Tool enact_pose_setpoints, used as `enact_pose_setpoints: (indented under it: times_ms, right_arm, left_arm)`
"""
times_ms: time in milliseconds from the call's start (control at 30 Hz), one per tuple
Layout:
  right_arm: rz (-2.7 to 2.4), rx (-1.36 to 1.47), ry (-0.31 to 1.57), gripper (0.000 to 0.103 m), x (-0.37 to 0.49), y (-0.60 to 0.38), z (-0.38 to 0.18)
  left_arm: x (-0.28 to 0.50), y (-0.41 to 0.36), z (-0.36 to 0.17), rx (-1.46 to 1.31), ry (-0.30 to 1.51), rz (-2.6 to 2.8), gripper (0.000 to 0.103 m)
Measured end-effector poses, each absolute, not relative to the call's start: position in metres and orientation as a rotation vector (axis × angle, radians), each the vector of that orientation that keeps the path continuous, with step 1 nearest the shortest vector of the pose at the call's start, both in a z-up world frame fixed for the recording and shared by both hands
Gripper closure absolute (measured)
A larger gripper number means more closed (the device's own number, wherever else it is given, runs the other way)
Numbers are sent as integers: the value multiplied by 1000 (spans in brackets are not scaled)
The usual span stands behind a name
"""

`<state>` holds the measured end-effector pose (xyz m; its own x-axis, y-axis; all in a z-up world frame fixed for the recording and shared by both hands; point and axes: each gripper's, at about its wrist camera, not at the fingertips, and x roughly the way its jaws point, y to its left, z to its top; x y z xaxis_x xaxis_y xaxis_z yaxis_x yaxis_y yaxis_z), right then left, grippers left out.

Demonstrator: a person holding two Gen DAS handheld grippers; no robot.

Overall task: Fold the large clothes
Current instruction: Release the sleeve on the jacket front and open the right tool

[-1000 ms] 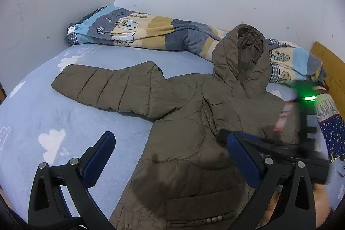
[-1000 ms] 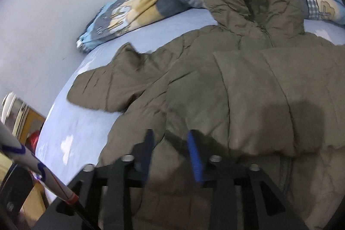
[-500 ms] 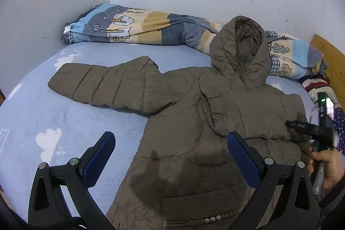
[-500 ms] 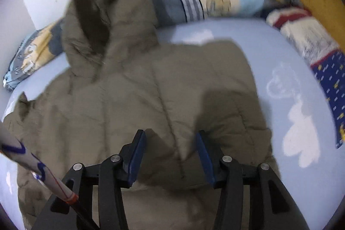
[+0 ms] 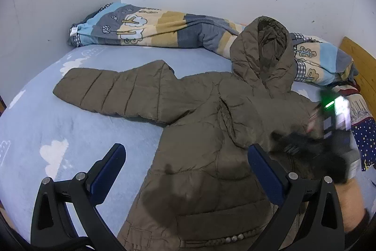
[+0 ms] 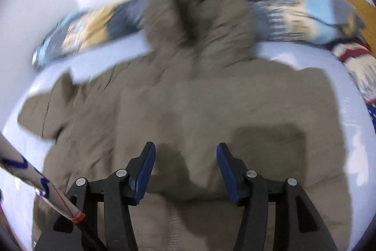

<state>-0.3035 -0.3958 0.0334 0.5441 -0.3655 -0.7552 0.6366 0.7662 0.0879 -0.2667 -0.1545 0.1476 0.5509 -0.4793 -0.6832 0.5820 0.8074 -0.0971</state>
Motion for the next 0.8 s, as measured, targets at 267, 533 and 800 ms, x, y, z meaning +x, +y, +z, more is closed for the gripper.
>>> enact_pose_setpoints:
  times_ms: [267, 533, 800]
  right_arm:
    - [-554, 460, 819, 44, -315, -392, 34]
    - [-619, 472, 705, 43, -436, -360, 91]
    - [-659, 446, 541, 32, -536, -322, 128]
  left_arm:
    - [-261, -151, 147, 132, 776, -622, 0]
    - [-279, -160, 149, 186, 729, -640, 0]
    - [-319, -161, 142, 251, 669, -675, 0]
